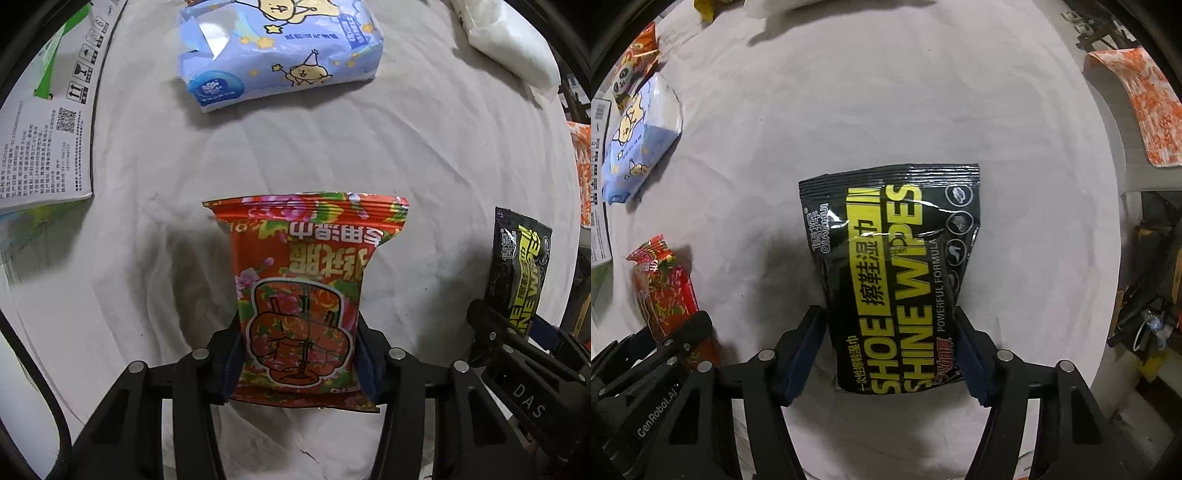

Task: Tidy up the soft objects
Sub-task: 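Carry both packs into the cardboard box and open both tools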

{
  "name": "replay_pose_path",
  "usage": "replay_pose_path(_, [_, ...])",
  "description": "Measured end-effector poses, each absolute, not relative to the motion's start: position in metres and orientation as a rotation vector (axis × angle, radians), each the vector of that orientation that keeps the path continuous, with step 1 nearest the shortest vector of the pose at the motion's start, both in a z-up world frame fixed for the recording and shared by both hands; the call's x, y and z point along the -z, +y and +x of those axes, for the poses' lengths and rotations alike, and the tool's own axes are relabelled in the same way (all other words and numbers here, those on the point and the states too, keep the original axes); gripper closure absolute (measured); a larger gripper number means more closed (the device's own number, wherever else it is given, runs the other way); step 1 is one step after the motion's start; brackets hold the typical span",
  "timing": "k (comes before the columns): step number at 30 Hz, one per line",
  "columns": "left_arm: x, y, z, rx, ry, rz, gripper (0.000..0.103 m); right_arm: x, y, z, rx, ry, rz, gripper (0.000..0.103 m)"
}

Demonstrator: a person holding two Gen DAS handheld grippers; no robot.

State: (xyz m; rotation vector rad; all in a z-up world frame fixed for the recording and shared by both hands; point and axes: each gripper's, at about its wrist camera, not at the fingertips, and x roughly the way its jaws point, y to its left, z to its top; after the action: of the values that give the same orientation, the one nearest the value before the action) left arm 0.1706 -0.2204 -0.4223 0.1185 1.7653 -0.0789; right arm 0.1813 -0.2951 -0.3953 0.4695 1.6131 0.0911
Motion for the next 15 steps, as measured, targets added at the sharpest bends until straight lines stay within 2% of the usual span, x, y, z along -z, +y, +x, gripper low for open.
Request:
replay_pose_path(9, [0.416, -0.223, 0.158, 0.073, 1.745, 0.114, 0.058, 0.445, -0.332, 0.185, -0.064, 1.625, 0.468, 0.044])
replay_pose_path(15, [0.411, -0.215, 0.162, 0.079, 1.736, 0.128, 0.060, 0.447, -0.337, 0.193, -0.053, 1.621, 0.441, 0.051])
